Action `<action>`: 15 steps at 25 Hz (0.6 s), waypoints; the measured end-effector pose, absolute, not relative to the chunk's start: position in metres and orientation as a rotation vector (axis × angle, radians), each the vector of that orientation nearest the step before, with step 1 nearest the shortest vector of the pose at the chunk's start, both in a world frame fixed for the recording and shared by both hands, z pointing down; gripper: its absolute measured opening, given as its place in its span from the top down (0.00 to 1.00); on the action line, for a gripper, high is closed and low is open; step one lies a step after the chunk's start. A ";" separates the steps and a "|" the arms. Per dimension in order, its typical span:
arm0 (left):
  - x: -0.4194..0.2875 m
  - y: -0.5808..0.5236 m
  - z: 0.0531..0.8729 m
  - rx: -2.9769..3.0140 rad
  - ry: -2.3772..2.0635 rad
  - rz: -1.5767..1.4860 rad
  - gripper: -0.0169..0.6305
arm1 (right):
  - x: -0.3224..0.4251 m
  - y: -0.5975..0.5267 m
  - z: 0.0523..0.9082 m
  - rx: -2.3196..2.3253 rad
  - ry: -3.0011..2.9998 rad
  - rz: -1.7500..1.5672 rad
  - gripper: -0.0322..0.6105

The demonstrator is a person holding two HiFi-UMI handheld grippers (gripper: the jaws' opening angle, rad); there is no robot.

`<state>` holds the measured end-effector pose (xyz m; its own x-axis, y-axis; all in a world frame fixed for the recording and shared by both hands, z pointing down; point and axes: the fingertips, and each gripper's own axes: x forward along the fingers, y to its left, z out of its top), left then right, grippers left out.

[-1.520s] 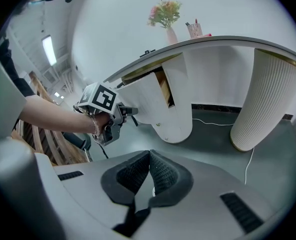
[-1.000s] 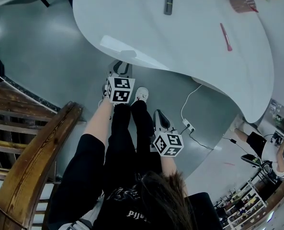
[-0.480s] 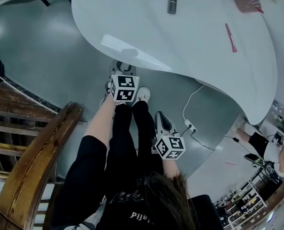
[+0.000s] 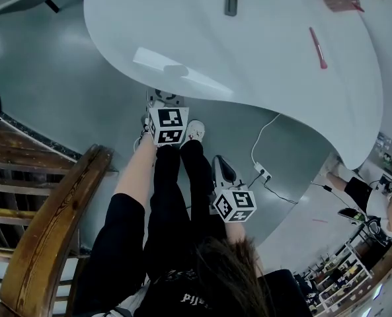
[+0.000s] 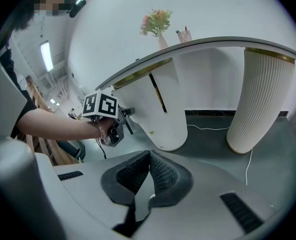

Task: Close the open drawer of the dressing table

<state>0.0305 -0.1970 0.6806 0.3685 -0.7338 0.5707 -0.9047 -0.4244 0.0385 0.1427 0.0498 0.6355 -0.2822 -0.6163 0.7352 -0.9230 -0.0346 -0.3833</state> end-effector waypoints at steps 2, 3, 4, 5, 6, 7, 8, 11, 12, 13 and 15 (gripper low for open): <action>0.031 -0.199 0.681 2.294 -1.446 0.673 0.79 | 0.141 0.049 0.638 1.604 -1.909 1.228 0.91; 0.031 -0.201 0.682 2.297 -1.449 0.664 0.79 | 0.142 0.049 0.639 1.598 -1.909 1.228 0.91; 0.032 -0.204 0.681 2.302 -1.452 0.656 0.79 | 0.142 0.049 0.641 1.593 -1.908 1.229 0.91; 0.033 -0.206 0.681 2.311 -1.455 0.652 0.79 | 0.143 0.049 0.643 1.588 -1.906 1.229 0.91; 0.034 -0.208 0.681 2.325 -1.458 0.653 0.79 | 0.143 0.050 0.645 1.583 -1.904 1.230 0.91; 0.035 -0.209 0.680 2.344 -1.459 0.659 0.79 | 0.143 0.051 0.646 1.578 -1.902 1.230 0.91; 0.035 -0.210 0.680 2.363 -1.458 0.665 0.79 | 0.143 0.052 0.647 1.571 -1.900 1.230 0.91; 0.037 -0.212 0.680 2.399 -1.448 0.666 0.80 | 0.143 0.055 0.654 1.548 -1.891 1.221 0.91; 0.037 -0.213 0.681 2.406 -1.447 0.664 0.80 | 0.143 0.055 0.656 1.541 -1.888 1.220 0.91; 0.038 -0.212 0.681 2.410 -1.447 0.662 0.80 | 0.143 0.055 0.658 1.537 -1.887 1.221 0.91; 0.037 -0.213 0.681 2.414 -1.448 0.654 0.80 | 0.141 0.053 0.659 1.531 -1.892 1.222 0.91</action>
<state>0.0374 -0.2126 0.6814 0.4050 -0.7676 0.4967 -0.8802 -0.4744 -0.0154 0.1412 0.0527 0.6590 -0.3086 -0.5654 0.7649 -0.9298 0.0097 -0.3679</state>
